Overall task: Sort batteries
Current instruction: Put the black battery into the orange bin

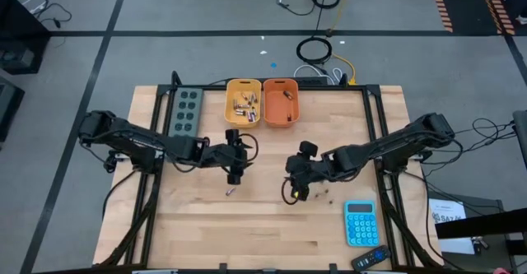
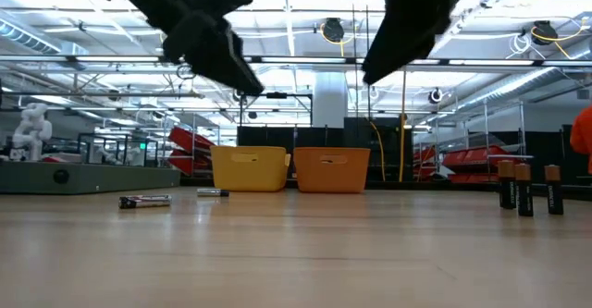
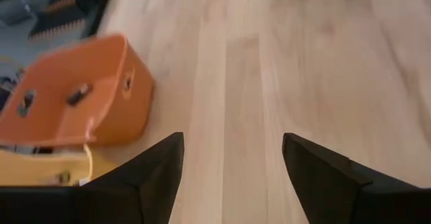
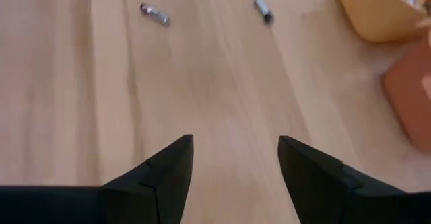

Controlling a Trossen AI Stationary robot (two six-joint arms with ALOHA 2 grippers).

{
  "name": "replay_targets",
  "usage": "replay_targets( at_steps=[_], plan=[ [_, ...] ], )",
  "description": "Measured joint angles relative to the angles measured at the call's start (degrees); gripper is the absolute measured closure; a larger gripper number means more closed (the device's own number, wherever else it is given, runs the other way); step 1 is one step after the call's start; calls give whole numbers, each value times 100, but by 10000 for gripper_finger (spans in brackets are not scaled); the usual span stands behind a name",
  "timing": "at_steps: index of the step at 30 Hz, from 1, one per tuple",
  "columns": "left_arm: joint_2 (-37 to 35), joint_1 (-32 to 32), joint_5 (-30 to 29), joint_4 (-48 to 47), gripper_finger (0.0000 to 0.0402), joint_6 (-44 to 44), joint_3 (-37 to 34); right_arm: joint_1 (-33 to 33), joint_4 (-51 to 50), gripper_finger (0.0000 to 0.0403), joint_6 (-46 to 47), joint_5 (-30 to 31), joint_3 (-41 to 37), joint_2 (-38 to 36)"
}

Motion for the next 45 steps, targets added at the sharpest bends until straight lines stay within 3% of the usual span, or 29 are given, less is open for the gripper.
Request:
replay_targets(
  at_steps=[6,9,12,17,27,37,45],
  plan=[
    [74,-17,-80,198,156,-11,0,39,-1898,241,1153,-362,739,-3],
    [179,-35,-369,242,169,-318,0,127,-2302,270,1650,-450,695,-7],
    [240,-208,-407,977,189,-126,-305,304,-2399,282,1959,-522,525,-1],
    [194,-394,-431,2308,219,163,-1036,559,-2680,253,2646,-813,313,2],
    [-388,-507,-549,2504,229,-152,-1638,870,-3168,172,3658,-813,-172,0],
    [-1311,-594,-959,2498,229,-157,-2081,761,-2417,177,3774,-745,-922,-33],
    [-1456,-594,-1054,2490,229,-203,-2225,565,-2185,189,3920,-620,-1272,-35]
  ],
)
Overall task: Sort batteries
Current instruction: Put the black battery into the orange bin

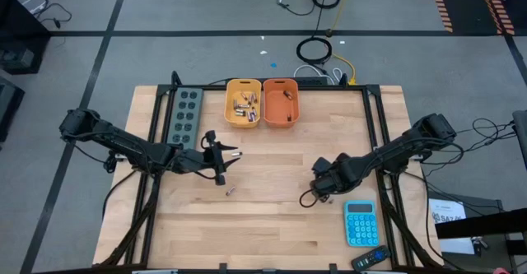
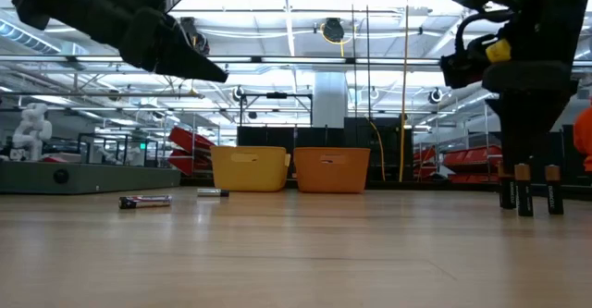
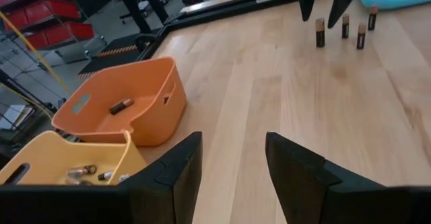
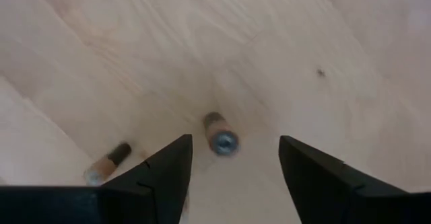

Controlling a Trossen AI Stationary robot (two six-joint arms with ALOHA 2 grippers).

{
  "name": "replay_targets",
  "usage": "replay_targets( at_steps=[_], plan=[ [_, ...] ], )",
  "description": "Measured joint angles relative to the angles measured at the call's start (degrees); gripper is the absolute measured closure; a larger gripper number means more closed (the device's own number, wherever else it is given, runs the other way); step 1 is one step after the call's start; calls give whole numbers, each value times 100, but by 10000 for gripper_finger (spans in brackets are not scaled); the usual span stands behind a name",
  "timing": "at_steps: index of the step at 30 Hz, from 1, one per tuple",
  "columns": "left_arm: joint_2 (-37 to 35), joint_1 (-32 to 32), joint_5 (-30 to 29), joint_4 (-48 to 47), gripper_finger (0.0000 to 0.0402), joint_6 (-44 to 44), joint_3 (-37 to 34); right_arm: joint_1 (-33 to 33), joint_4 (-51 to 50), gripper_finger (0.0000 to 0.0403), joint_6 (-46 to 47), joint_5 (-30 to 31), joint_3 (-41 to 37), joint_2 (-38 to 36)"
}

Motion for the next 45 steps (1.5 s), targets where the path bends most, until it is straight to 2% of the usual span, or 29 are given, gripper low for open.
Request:
replay_targets(
  at_steps=[11,15,20,27,32,34,40,45],
  plan=[
    [2,4,0,-9,229,-105,-116,-215,704,223,-18,-36,-431,0],
    [2,4,0,-9,229,-105,-116,-256,879,275,-127,-33,-490,0],
    [2,4,0,-11,229,-103,-116,-313,955,373,-367,-139,-501,-2],
    [2,4,0,13,229,-98,-116,-703,1235,375,-995,-130,-501,-2],
    [2,20,0,24,229,-75,-116,-1417,2128,375,-2071,665,-505,2],
    [2,34,0,24,229,-55,-116,-1779,2714,375,-2656,865,-505,2],
    [2,114,0,17,229,-59,-116,-2830,5208,374,-4539,868,-505,2],
    [2,131,0,15,229,-91,-116,-3699,6511,350,-5282,869,-503,2]
  ],
)
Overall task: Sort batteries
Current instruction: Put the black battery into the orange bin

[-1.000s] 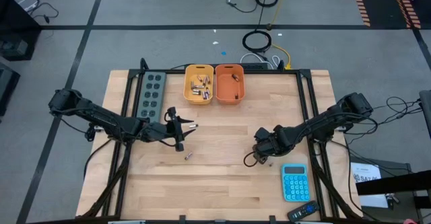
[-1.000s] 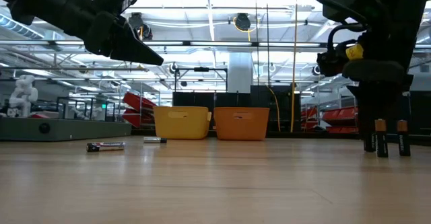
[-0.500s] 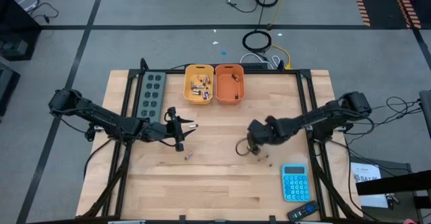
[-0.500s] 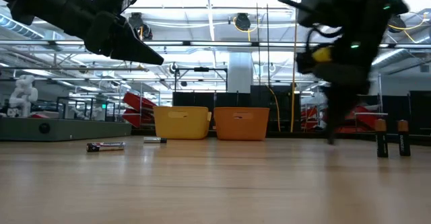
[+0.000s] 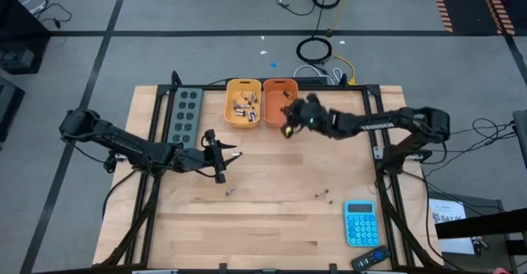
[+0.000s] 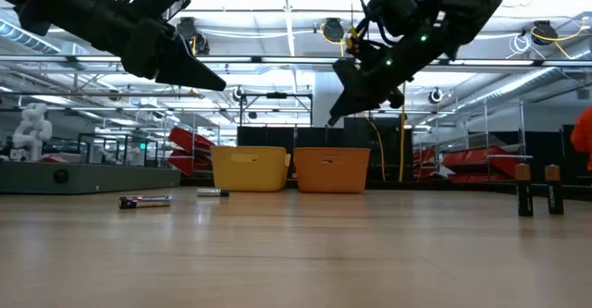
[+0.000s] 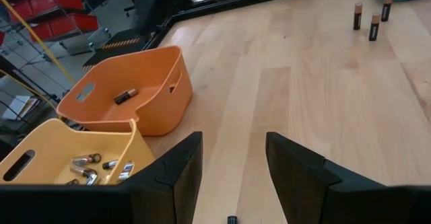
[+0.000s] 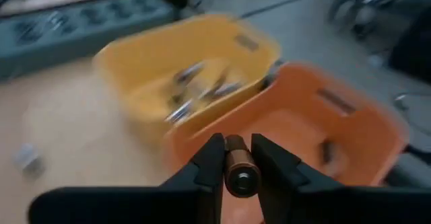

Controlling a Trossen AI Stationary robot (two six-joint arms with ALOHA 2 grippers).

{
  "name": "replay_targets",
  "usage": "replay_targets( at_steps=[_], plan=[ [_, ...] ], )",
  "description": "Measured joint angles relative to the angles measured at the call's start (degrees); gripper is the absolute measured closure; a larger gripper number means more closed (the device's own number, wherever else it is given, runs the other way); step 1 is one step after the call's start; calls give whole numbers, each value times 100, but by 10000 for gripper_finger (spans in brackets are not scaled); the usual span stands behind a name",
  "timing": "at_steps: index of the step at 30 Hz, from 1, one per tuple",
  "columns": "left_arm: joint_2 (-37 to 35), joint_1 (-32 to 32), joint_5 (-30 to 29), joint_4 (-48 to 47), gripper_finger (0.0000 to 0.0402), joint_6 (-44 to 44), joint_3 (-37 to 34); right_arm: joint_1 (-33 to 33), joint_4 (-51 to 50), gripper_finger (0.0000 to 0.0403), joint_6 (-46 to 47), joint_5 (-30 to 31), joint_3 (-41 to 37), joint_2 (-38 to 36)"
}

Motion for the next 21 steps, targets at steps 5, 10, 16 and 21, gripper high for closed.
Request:
replay_targets(
  at_steps=[5,10,16,21],
  plan=[
    [0,0,0,0,229,10,0,-753,512,285,-81,-813,0,0],
    [0,0,-114,-7,229,135,0,-984,163,233,305,-1626,16,-155],
    [0,2,100,-267,229,-290,0,159,-995,245,-335,-2148,72,-1215],
    [2,0,881,-274,229,-162,-2,1598,-1780,267,29,-1911,72,-1362]
  ],
)
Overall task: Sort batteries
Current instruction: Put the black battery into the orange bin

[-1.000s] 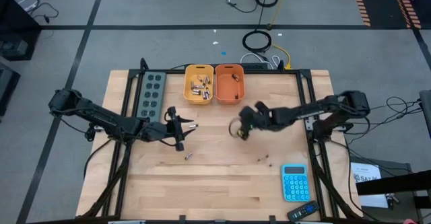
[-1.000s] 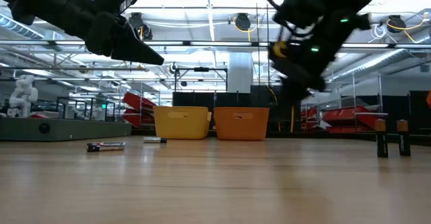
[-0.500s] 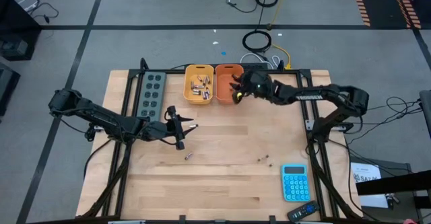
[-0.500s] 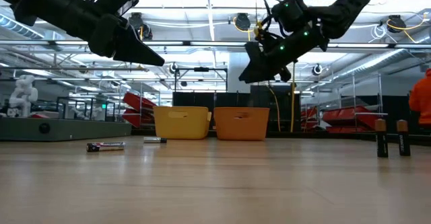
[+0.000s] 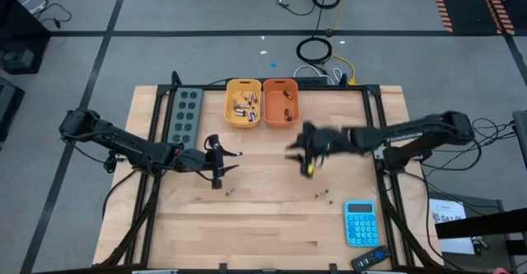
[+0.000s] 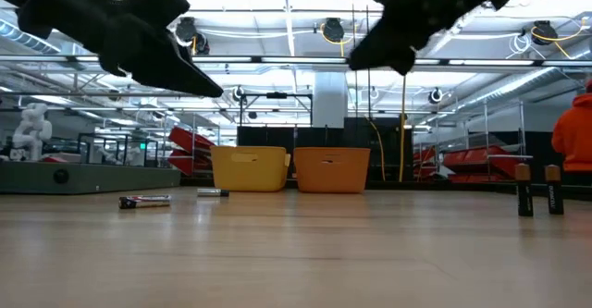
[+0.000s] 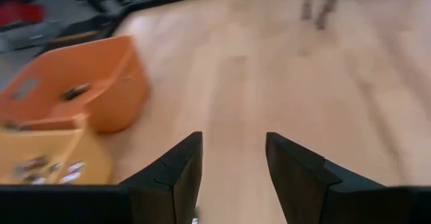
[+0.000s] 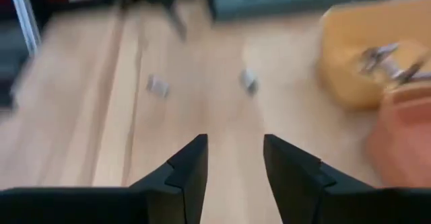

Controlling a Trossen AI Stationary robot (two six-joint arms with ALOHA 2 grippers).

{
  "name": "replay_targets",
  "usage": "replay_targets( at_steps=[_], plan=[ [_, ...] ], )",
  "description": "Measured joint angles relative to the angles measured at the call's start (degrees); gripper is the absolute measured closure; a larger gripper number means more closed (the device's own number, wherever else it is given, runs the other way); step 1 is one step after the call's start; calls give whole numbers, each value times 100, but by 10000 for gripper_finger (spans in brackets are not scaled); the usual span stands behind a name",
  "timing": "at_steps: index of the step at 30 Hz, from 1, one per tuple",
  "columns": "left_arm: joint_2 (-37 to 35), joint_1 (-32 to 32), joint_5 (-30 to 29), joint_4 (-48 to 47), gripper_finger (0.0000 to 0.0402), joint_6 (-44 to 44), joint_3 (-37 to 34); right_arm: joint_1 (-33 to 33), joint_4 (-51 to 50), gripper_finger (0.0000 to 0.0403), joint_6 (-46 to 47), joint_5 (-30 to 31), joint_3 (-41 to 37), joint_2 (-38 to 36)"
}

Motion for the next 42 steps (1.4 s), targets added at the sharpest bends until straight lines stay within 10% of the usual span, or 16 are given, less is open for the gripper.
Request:
replay_targets(
  at_steps=[5,15,25,42],
  plan=[
    [0,-4,611,184,229,17,0,1391,-188,272,496,1221,-13,690],
    [0,0,623,213,229,92,0,2276,-2632,221,2603,1514,1177,1539],
    [0,2,619,212,229,305,0,2404,-5287,191,2745,1150,2708,2743],
    [0,2,619,67,229,165,0,2449,-5508,175,2833,366,2303,2949]
  ],
)
